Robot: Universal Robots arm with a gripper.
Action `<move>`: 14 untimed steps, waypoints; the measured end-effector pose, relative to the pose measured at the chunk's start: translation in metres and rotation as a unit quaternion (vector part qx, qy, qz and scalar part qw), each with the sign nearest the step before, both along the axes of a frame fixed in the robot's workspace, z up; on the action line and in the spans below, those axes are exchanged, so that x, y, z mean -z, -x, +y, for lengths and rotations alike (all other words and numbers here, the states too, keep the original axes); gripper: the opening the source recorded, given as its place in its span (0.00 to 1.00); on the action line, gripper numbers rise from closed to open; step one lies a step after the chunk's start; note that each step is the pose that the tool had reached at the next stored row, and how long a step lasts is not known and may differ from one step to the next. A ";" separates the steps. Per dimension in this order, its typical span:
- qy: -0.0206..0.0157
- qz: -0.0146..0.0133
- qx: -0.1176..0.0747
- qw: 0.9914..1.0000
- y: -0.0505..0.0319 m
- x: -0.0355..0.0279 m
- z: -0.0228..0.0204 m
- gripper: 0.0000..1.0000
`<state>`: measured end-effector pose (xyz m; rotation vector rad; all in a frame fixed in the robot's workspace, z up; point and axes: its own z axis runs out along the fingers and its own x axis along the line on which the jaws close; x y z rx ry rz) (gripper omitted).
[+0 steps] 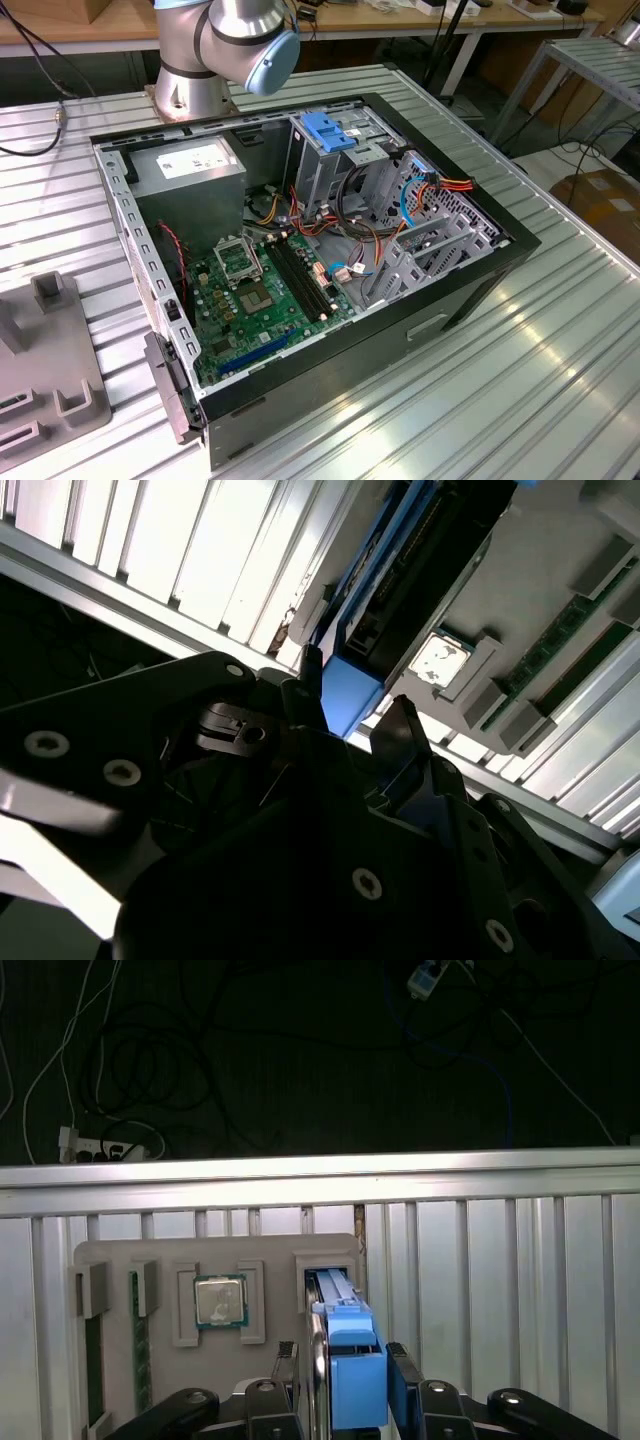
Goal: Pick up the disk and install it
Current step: 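Pick up the disk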
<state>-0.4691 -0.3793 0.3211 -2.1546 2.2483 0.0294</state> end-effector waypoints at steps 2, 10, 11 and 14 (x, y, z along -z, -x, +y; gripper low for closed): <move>0.000 0.000 0.000 1.000 0.0002 0.0003 0.0013 0.47; 0.000 0.000 0.000 1.000 0.0012 0.0094 0.0048 0.47; 0.000 0.000 0.000 1.000 0.0012 0.0105 0.0047 0.47; 0.000 0.000 0.000 1.000 0.0012 0.0135 0.0048 0.47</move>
